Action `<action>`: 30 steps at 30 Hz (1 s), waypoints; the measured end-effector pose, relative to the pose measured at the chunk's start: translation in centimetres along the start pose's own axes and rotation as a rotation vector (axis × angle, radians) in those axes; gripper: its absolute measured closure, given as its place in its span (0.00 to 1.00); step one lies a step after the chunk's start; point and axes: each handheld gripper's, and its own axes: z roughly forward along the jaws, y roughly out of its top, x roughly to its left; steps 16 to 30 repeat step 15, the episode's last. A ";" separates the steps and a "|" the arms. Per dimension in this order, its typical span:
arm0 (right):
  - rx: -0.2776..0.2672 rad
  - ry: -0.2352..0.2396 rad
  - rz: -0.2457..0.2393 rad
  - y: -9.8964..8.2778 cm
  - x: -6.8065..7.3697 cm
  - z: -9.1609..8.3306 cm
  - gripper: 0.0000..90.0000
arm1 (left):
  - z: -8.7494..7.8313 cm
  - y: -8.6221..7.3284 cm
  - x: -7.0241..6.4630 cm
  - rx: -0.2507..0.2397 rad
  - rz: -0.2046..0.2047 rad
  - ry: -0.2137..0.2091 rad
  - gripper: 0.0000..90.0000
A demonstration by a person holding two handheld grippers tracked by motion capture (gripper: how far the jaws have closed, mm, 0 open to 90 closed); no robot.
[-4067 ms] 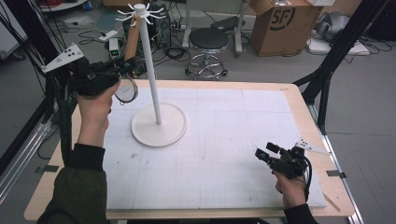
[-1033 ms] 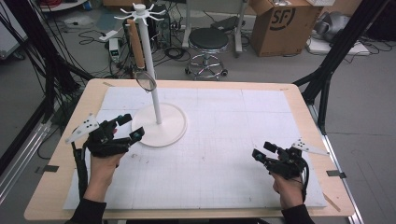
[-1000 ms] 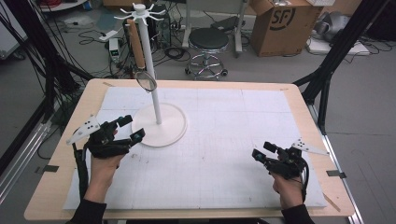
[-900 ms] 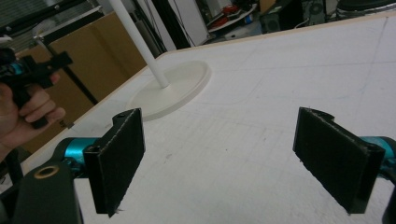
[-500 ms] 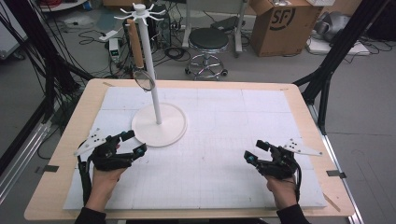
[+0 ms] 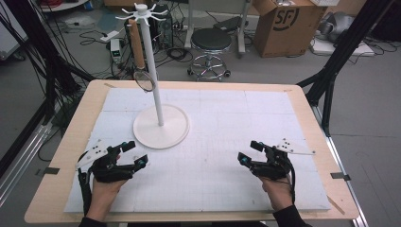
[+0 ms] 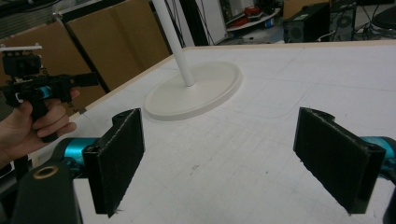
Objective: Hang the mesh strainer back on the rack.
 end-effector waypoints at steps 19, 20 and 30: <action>0.001 -0.011 -0.008 -0.2 -0.1 0.0 0.17 | 0.1 -0.1 -0.1 0.002 0.004 -0.006 0.19; 0.001 -0.011 -0.008 -0.2 -0.1 0.0 0.17 | 0.1 -0.1 -0.1 0.002 0.004 -0.006 0.19; 0.001 -0.011 -0.008 -0.2 -0.1 0.0 0.17 | 0.1 -0.1 -0.1 0.002 0.004 -0.006 0.19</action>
